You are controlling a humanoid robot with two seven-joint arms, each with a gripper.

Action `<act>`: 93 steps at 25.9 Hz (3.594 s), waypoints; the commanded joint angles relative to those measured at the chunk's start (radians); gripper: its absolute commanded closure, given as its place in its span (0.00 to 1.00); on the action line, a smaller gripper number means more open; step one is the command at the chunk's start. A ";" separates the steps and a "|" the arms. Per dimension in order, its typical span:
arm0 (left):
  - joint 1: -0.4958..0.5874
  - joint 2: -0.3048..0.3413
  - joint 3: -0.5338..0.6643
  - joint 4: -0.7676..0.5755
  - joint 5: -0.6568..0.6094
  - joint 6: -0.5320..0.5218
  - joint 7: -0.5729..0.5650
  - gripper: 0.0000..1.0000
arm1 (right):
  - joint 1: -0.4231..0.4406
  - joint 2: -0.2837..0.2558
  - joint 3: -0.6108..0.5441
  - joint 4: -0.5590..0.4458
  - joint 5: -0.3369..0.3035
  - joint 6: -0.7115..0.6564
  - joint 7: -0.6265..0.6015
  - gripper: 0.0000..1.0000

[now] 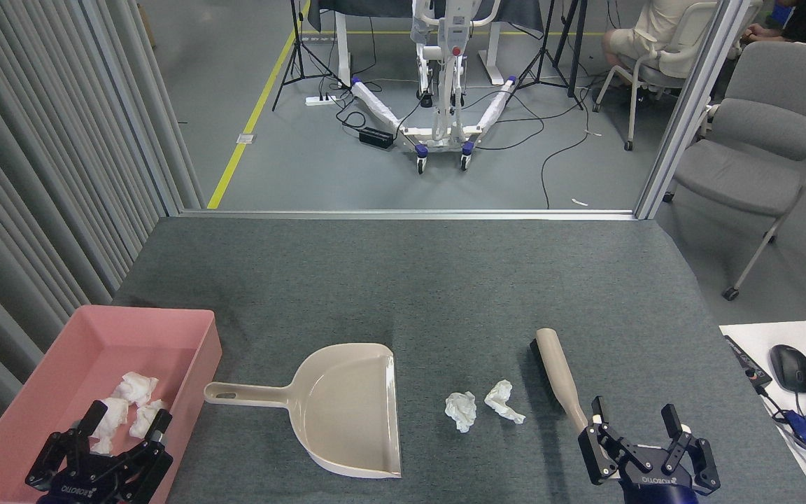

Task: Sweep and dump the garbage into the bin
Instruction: 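Move the right hand toward the beige brush handle and close on it, then grasp the beige dustpan handle with the left hand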

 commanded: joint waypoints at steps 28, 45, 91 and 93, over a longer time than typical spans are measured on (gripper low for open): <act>-0.057 -0.032 0.002 0.007 0.018 -0.039 -0.081 0.00 | -0.001 0.019 0.045 0.086 0.044 0.000 0.004 0.02; -0.051 -0.038 -0.003 -0.036 0.025 -0.045 -0.084 0.00 | 0.002 0.068 0.053 0.087 0.064 0.003 0.011 0.02; -0.134 -0.209 -0.304 0.148 0.586 0.070 -0.118 0.01 | -0.003 0.059 0.051 0.227 0.099 0.005 0.002 0.03; -0.162 -0.209 -0.304 0.178 0.661 0.052 -0.118 0.01 | -0.004 0.059 0.051 0.228 0.099 0.005 0.002 0.04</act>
